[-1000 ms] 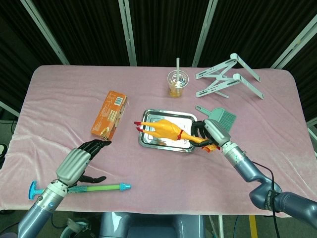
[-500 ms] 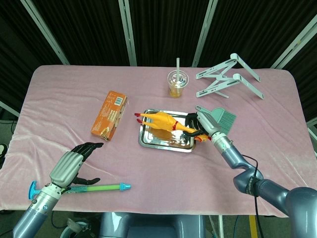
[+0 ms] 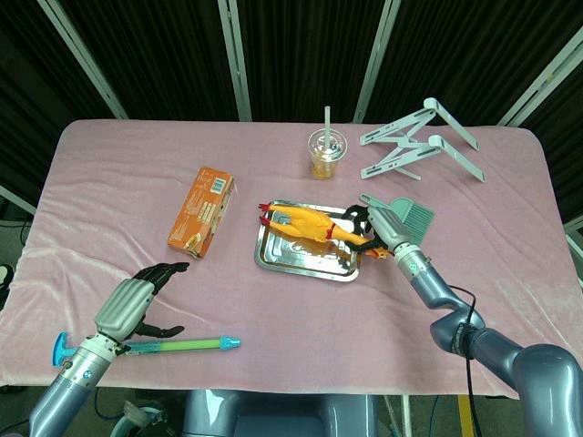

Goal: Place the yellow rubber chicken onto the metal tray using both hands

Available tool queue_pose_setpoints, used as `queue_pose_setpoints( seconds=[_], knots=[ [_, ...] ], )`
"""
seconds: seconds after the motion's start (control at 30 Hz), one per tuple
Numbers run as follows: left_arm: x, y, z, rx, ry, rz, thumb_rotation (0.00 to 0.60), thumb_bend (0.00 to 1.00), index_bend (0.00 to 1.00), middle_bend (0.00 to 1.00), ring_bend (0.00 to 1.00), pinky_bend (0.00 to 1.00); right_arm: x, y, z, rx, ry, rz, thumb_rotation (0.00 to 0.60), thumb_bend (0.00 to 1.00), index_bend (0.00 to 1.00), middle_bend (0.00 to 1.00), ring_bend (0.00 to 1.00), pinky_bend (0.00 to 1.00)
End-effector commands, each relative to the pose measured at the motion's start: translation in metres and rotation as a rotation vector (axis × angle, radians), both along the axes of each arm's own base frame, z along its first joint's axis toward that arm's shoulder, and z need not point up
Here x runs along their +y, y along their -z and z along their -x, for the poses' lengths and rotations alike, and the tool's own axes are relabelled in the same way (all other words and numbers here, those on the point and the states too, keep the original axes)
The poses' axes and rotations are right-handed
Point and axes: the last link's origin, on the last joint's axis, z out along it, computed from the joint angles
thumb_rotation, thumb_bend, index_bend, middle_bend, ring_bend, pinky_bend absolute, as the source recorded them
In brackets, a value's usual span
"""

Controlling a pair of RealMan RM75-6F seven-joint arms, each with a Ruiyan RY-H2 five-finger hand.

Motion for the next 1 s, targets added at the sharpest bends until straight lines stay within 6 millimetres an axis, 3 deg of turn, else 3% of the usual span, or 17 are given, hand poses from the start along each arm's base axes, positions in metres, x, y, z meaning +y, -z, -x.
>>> queue_pose_setpoints(
  seconds=[0.03, 0.17, 0.4, 0.5, 0.63, 0.83, 1.0],
  knots=[
    [0.000, 0.000, 0.000, 0.003, 0.001, 0.003, 0.600, 0.04, 0.11, 0.17, 0.13, 0.19, 0.001, 0.000, 0.001, 0.018, -0.003, -0.010, 0.600, 0.20, 0.14, 0.26, 0.19, 0.36],
    [0.001, -0.002, -0.001, 0.003, 0.005, -0.006, 0.600, 0.05, 0.11, 0.17, 0.13, 0.19, 0.003, -0.001, 0.001, 0.024, -0.007, -0.016, 0.600, 0.17, 0.01, 0.19, 0.13, 0.31],
    [0.003, -0.008, 0.000, 0.016, 0.006, -0.017, 0.600, 0.05, 0.11, 0.17, 0.13, 0.19, 0.006, -0.012, 0.003, 0.038, -0.029, 0.009, 0.600, 0.16, 0.00, 0.17, 0.13, 0.29],
    [0.007, -0.018, 0.004, 0.025, -0.005, -0.064, 0.600, 0.05, 0.11, 0.17, 0.13, 0.19, 0.007, -0.031, 0.006, 0.026, -0.050, 0.079, 0.600, 0.16, 0.13, 0.24, 0.25, 0.37],
    [0.015, -0.036, 0.020, 0.091, -0.021, -0.161, 0.600, 0.05, 0.14, 0.17, 0.13, 0.19, 0.015, -0.068, 0.020, 0.068, -0.075, 0.229, 0.600, 0.28, 0.35, 0.37, 0.36, 0.45],
    [0.023, -0.066, 0.058, 0.256, -0.077, -0.281, 0.600, 0.05, 0.15, 0.18, 0.13, 0.16, 0.047, -0.115, 0.060, 0.201, -0.021, 0.384, 0.600, 0.32, 0.38, 0.38, 0.37, 0.45],
    [0.019, -0.084, 0.080, 0.330, -0.116, -0.361, 0.600, 0.05, 0.16, 0.18, 0.13, 0.13, 0.081, -0.136, 0.087, 0.284, 0.042, 0.430, 0.600, 0.32, 0.37, 0.38, 0.33, 0.42]
  ],
)
